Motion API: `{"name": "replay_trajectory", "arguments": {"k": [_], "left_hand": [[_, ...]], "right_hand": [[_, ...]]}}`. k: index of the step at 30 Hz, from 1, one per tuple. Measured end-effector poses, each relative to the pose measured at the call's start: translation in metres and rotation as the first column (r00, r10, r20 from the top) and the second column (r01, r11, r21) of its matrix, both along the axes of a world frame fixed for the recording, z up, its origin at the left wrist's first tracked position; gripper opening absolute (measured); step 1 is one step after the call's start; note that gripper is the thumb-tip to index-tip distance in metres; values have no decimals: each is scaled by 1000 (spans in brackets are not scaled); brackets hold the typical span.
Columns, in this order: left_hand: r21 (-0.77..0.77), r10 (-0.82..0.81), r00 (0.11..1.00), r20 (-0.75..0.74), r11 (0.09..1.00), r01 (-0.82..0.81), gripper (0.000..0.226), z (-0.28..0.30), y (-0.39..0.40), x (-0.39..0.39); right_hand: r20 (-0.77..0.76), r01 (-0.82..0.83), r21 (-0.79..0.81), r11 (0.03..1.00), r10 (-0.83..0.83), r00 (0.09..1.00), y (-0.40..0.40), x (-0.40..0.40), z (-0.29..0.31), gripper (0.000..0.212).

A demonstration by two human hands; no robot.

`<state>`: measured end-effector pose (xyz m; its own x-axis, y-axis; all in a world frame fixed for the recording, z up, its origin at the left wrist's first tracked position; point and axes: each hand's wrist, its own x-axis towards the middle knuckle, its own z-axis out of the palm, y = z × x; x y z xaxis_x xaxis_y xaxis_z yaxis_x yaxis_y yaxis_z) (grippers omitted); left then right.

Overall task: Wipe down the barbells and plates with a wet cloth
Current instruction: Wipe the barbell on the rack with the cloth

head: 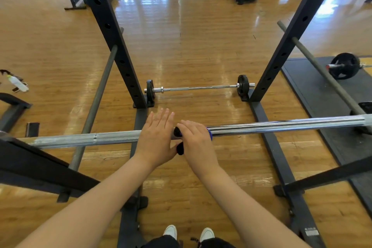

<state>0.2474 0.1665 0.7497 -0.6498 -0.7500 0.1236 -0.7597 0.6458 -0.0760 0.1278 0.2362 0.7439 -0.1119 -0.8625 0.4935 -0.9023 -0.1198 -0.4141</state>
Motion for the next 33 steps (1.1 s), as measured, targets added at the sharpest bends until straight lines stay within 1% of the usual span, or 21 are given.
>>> {"name": "replay_trajectory", "arguments": {"k": [3,6,8,11,14,19,21,22,23,25,26,28,29,31,33], "left_hand": [[-40,36,999,31,999,-35,87,-1,-1,-2],[-107,46,999,5,993,-46,74,-1,-3,-7],[-159,17,1000,-14,987,-19,61,0,-4,-9],[-162,-29,1000,-7,986,27,60,0,-6,-8],[-95,-19,999,32,995,22,63,7,-6,-9],[167,-13,984,176,986,-17,54,22,-13,-14],[178,-27,981,190,984,-7,57,25,-16,-15],[156,-19,978,209,988,-14,60,25,-16,-15],[116,2,975,221,993,-29,63,23,-13,-14],[6,55,985,163,998,-57,67,16,-6,-13],[-23,79,989,124,997,-77,69,15,-2,-13],[-52,63,997,53,997,-60,72,9,0,-15],[-56,48,998,33,997,-46,72,8,-1,-17],[-28,45,999,29,999,-44,69,9,-1,-18],[37,47,997,54,998,-49,66,10,-2,-21]], "right_hand": [[-52,-15,-7,1000,15,999,11,-24,-17,39],[-58,75,-73,995,-79,995,25,-59,-20,32],[-62,91,-71,993,-95,994,27,-71,-16,36],[-36,123,-70,990,-125,991,26,-69,-12,37],[-8,155,-81,985,-156,988,25,-62,-10,38],[-10,137,-63,989,-138,990,21,-56,1,37],[-35,101,-53,994,-103,994,15,-45,0,32],[-55,66,-51,997,-68,996,11,-37,-4,27],[-65,25,-48,999,-28,998,8,-28,-7,29],[-78,-43,-48,998,40,996,2,-14,-13,36],[-91,-66,-54,996,61,994,0,-12,-15,36],[-118,-93,-55,994,86,989,1,-17,-19,38],[-127,-88,-52,995,81,989,4,-25,-22,39],[-134,-27,-71,997,18,991,14,-43,-26,32],[-123,39,-143,989,-57,991,24,-60,-22,30]]}}
